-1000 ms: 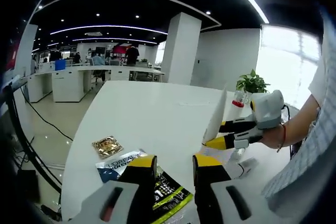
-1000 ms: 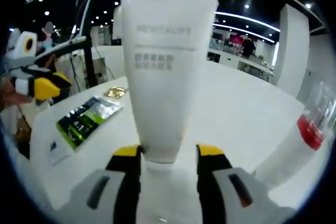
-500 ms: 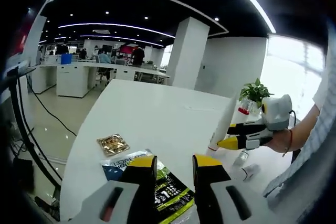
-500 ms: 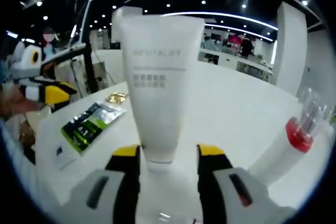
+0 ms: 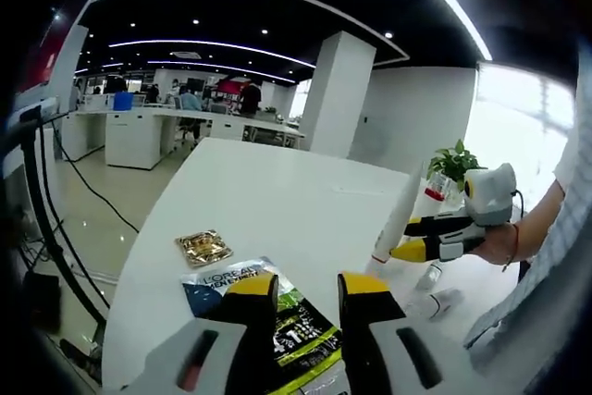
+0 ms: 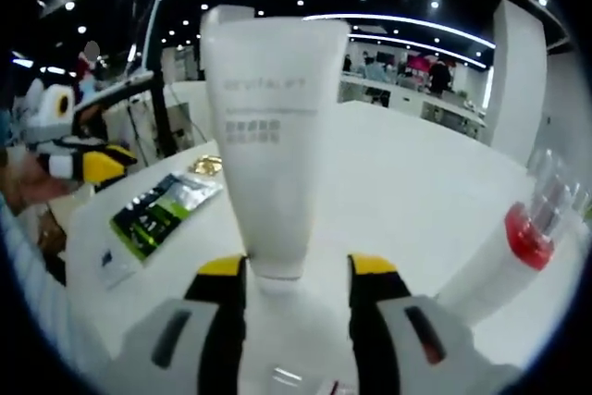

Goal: Arrange the skincare products in the storage area until every visible bottle or jar stands upright without overlapping.

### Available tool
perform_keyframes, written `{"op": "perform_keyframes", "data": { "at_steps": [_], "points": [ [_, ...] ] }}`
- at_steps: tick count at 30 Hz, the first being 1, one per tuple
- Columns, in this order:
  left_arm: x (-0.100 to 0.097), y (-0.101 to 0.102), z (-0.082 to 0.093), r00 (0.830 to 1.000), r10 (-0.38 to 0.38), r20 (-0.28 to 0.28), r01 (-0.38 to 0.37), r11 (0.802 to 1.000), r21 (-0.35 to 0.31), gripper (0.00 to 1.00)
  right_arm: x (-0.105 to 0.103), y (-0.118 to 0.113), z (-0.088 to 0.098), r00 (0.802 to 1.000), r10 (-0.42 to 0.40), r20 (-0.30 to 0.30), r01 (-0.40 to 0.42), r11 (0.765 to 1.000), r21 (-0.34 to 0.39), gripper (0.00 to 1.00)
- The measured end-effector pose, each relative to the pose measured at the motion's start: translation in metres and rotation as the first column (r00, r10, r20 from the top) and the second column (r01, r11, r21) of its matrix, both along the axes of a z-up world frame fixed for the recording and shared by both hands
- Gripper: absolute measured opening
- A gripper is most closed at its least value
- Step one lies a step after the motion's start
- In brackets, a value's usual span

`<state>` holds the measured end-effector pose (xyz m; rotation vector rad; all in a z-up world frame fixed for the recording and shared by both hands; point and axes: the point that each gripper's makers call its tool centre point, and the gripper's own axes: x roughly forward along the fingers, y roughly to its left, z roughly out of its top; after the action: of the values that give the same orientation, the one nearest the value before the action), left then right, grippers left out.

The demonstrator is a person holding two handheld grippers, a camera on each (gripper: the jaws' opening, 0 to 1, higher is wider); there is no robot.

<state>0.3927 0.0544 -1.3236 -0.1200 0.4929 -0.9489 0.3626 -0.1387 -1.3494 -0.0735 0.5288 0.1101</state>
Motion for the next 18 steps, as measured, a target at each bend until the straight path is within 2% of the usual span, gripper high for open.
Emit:
{"op": "perform_keyframes", "data": {
  "at_steps": [11,18],
  "points": [
    [0.002,0.011,0.000,1.000,0.024,0.016,-0.024,0.999,0.035,0.25,0.003,0.005,-0.007,1.000,0.002,-0.020,-0.002,1.000,-0.001,0.39],
    [-0.001,0.016,0.000,0.999,0.034,0.022,-0.035,0.998,0.044,0.25,0.005,0.006,-0.007,1.000,0.003,-0.013,-0.003,1.000,0.001,0.38]
  ]
}}
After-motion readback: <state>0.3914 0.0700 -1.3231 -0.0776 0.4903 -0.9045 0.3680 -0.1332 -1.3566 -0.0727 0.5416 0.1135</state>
